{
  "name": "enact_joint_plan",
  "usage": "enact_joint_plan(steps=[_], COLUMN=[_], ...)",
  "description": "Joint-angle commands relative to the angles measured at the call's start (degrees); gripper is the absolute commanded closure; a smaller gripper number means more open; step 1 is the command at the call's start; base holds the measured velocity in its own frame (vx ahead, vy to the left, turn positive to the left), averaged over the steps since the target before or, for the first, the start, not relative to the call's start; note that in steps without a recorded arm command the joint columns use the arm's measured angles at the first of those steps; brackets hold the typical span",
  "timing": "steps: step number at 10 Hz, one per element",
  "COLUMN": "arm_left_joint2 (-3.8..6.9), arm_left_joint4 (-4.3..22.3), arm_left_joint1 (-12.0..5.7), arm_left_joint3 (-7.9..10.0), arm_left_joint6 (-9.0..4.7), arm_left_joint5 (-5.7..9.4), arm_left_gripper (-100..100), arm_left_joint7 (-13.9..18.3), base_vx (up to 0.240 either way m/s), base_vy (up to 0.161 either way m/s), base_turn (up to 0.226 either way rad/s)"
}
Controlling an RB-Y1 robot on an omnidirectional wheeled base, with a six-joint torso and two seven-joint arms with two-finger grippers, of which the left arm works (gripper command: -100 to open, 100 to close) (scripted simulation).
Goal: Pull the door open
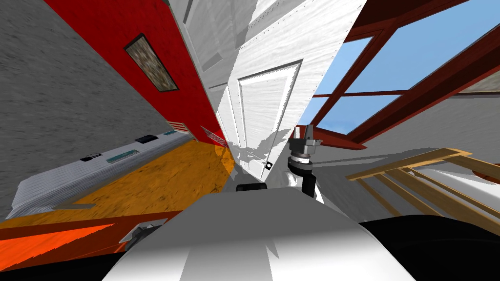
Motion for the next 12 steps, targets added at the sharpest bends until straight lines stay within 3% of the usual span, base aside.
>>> enact_joint_plan(steps=[1, 5, 6, 7, 8, 10, 12], arm_left_joint2=[0.25, 0.94, 0.94, 0.94, 1.33, 1.33, 1.84], arm_left_joint4=[0.0, 0.1, 0.9, 0.1, 0.1, 0.1, 0.2], arm_left_joint1=[0.12, 0.44, 0.44, 0.44, 0.62, 0.62, 0.84], arm_left_joint3=[-1.13, -4.2, -4.2, -4.2, -5.88, -5.88, -8.08], arm_left_joint6=[-0.48, -1.79, -1.79, -1.79, -2.5, -2.5, -3.44], arm_left_joint5=[-0.78, -2.91, -2.91, -2.91, -4.08, -4.08, -5.61], arm_left_gripper=[100, 100, 100, 100, 100, 100, 100], arm_left_joint7=[0.7, 2.7, 2.7, 2.7, 3.8, 3.8, 5.2], base_vx=[-0.022, -0.087, -0.104, -0.05, -0.106, -0.088, -0.118], base_vy=[-0.084, -0.156, -0.097, -0.041, -0.05, -0.038, -0.053], base_turn=[0.04, 0.049, 0.006, -0.002, 0.048, 0.0, 0.039])
